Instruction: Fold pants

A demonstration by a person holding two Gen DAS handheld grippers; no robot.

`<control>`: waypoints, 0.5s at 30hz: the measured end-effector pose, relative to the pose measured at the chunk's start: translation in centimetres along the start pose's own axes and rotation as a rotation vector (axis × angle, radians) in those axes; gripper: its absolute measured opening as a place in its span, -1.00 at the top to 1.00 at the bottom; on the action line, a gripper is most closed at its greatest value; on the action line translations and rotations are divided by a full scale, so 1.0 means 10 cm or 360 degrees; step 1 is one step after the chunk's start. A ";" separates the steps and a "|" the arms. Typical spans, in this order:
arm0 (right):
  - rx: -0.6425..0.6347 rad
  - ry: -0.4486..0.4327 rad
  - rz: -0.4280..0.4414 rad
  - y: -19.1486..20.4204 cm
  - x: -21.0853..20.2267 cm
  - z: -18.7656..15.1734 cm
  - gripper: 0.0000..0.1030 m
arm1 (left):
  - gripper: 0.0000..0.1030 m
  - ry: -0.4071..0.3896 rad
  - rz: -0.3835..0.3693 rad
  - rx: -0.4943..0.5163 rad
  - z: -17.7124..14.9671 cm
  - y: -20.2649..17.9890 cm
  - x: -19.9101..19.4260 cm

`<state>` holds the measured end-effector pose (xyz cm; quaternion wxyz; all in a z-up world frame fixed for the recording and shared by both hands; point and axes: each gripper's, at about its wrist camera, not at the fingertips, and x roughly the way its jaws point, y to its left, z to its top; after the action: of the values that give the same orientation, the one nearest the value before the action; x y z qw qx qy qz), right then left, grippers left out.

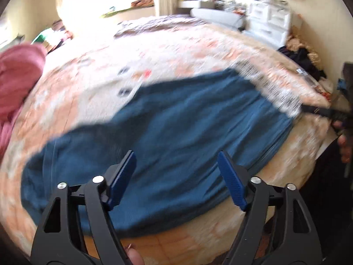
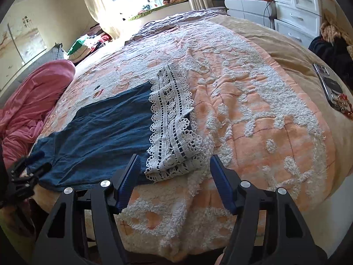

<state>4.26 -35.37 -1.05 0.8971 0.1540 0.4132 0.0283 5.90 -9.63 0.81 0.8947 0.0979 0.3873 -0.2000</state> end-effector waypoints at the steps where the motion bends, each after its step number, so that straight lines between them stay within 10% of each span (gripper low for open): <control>1: 0.0004 0.0000 0.0004 0.00 0.00 0.00 -0.24 | -0.44 -0.0015 -0.0032 0.0020 0.13 -0.04 0.01; 15: 0.0096 0.0036 0.0111 -0.08 0.13 0.04 -0.03 | -0.51 0.0140 -0.0255 0.0380 1.34 -0.82 1.04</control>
<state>5.37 -36.02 -1.93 0.8858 0.1951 0.4183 0.0488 17.51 -24.31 2.16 0.8400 0.1811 0.4060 -0.3111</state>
